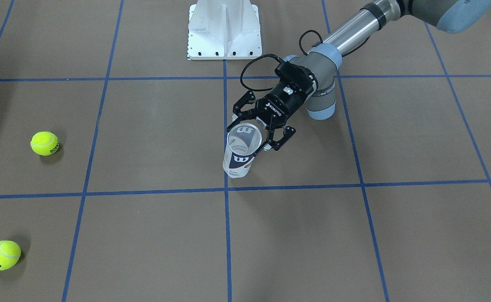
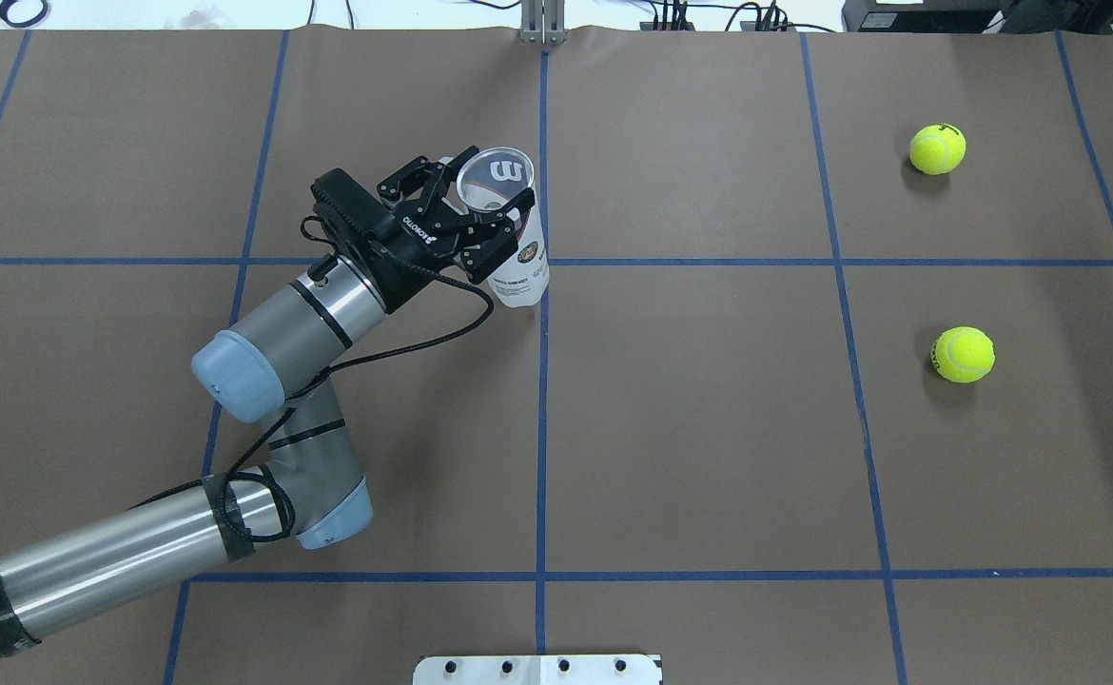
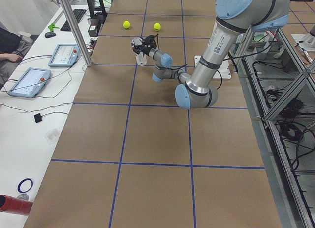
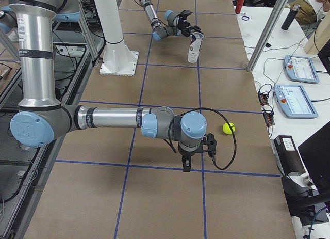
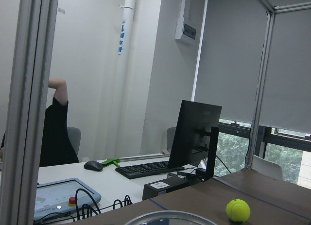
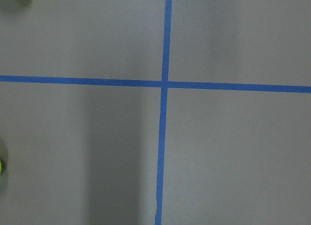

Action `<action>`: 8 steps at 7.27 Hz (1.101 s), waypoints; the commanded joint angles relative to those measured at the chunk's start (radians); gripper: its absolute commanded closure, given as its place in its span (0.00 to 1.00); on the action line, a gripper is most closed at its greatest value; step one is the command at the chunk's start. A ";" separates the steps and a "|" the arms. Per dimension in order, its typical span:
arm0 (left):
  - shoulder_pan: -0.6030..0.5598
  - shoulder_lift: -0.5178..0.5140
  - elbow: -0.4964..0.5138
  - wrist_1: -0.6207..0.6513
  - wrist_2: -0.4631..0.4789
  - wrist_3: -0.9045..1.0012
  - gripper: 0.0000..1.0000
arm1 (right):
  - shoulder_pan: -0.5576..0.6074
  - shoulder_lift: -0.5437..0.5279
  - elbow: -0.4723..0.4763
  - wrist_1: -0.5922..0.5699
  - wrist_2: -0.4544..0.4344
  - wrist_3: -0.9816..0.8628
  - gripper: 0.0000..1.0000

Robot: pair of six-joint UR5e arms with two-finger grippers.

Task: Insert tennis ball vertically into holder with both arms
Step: 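Lower the upright can onto the table and open the left gripper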

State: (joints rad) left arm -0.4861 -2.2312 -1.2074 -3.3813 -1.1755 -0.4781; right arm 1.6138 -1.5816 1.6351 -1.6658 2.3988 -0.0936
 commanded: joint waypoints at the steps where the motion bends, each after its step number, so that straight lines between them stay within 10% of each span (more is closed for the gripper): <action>1: 0.011 0.004 0.012 -0.004 0.000 0.016 0.67 | 0.001 0.000 -0.001 0.000 0.003 0.000 0.01; 5: 0.024 0.015 0.019 -0.006 -0.001 0.016 0.54 | 0.000 0.000 0.000 0.000 0.003 -0.002 0.01; 7: 0.029 0.007 0.012 -0.007 -0.001 0.009 0.07 | 0.001 0.003 0.000 0.000 0.003 0.000 0.01; 8: 0.029 0.015 0.011 -0.007 -0.001 0.006 0.00 | 0.001 0.003 0.000 0.000 0.003 0.000 0.01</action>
State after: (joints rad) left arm -0.4580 -2.2210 -1.1938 -3.3883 -1.1765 -0.4681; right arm 1.6151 -1.5792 1.6352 -1.6659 2.4022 -0.0941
